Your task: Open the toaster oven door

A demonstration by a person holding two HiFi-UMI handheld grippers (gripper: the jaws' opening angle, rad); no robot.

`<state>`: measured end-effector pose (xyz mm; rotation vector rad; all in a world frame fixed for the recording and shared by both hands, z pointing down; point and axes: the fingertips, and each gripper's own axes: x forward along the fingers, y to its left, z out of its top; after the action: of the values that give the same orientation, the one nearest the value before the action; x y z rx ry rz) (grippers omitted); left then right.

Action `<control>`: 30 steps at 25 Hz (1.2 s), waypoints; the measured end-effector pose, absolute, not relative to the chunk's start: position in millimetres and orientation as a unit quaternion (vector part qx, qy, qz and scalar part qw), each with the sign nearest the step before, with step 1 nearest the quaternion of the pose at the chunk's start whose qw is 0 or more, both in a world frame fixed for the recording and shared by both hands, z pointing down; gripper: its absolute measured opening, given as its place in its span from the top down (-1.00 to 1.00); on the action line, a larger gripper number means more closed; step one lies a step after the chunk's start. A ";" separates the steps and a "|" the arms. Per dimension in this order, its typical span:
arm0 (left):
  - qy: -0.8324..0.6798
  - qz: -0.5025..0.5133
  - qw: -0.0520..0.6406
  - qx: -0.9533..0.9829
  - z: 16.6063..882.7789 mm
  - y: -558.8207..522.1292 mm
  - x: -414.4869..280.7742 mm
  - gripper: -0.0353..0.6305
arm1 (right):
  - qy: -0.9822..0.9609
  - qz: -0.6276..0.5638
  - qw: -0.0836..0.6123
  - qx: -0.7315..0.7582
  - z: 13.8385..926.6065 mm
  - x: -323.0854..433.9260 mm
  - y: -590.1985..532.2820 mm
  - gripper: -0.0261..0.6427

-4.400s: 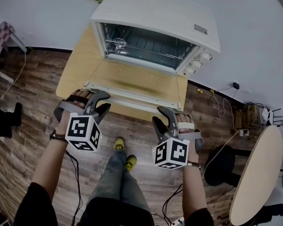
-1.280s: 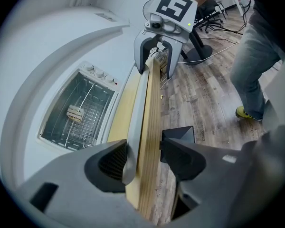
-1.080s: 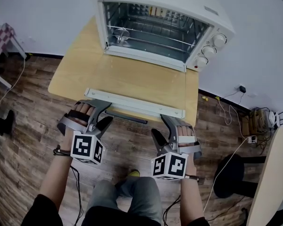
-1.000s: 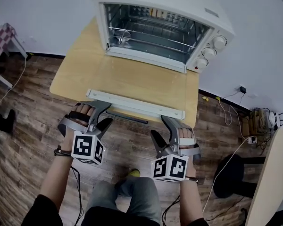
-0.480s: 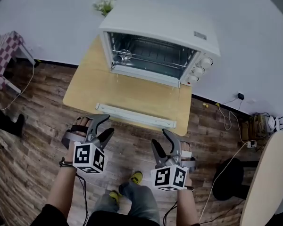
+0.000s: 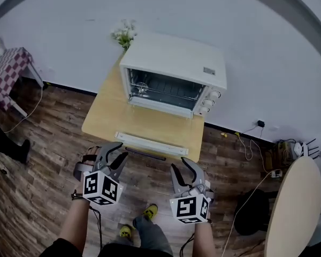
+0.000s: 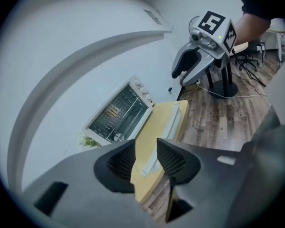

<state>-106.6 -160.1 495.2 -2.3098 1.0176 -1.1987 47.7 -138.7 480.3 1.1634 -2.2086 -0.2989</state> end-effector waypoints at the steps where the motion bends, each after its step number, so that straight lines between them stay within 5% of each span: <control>1: 0.363 -0.418 0.172 -0.815 488.0 -155.5 -107.9 0.49 | -0.834 -0.105 0.292 0.457 470.1 50.3 -135.2 0.50; 5: 0.383 -0.391 0.167 -0.820 458.3 -137.5 -111.9 0.59 | -0.825 -0.043 0.228 0.516 439.0 63.2 -120.2 0.62; 11: 0.407 -0.345 0.146 -0.833 423.7 -104.8 -127.6 0.69 | -0.799 -0.037 0.226 0.556 413.8 66.3 -81.1 0.80; 30: 0.463 -0.242 0.127 -0.843 341.4 -10.0 -181.6 0.92 | -0.783 -0.038 0.175 0.596 337.9 33.2 27.5 0.94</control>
<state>-181.6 -10.0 341.4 -2.4536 1.3463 -0.7053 33.2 27.5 337.9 1.6872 -2.2182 -0.1083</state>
